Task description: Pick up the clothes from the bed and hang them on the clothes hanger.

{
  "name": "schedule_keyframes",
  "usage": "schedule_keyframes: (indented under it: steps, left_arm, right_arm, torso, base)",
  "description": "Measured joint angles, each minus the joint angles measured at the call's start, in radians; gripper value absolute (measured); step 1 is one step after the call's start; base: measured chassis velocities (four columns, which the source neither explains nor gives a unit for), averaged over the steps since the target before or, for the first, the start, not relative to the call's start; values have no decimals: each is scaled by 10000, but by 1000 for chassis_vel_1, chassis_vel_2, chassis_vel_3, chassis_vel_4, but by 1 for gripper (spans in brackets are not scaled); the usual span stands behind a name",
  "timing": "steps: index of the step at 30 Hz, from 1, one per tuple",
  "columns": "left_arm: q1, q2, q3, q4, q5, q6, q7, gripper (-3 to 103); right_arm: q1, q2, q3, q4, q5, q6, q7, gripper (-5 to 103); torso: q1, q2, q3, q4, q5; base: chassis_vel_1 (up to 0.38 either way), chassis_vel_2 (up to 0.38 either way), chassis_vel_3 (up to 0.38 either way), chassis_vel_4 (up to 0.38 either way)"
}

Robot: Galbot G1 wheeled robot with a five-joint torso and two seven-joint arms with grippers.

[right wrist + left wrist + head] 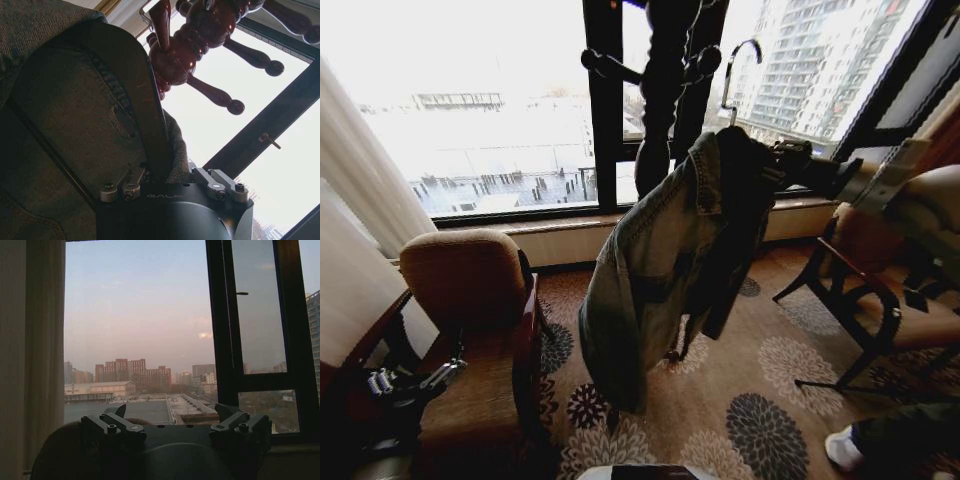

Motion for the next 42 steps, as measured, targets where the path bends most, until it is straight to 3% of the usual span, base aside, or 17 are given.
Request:
schedule_keyframes:
  steps: [6, 15, 25, 34, 42]
  left_arm:
    - [0, 0, 0, 0, 0, 0, 0, 100]
    - [0, 0, 0, 0, 0, 1, 0, 100]
    - [0, 0, 0, 0, 1, 0, 0, 100]
    - [0, 0, 0, 0, 0, 0, 0, 100]
    - [0, 0, 0, 0, 0, 0, 0, 100]
  right_arm:
    - [311, 129, -22, 556, -11, -150, -111, 28]
    - [341, -215, 49, 709, 49, -76, -313, 28]
    - [600, 342, -282, 116, -254, -84, -343, 28]
    - [4068, 1686, -3621, -197, -69, -270, -187, 28]
    - [4358, 1981, -4008, -614, -56, -298, -101, 28]
  torso:
    - [-1, 1, -1, 4, -6]
    - [-1, 1, -1, -1, -3]
    - [0, 0, 0, -1, 1]
    - [0, 0, 2, 6, -8]
    - [0, 0, 1, -2, -2]
  base:
    - [0, 0, 0, 0]
    - [0, 0, 0, 0]
    - [0, 0, 0, 0]
    - [0, 0, 0, 0]
    - [0, 0, 0, 0]
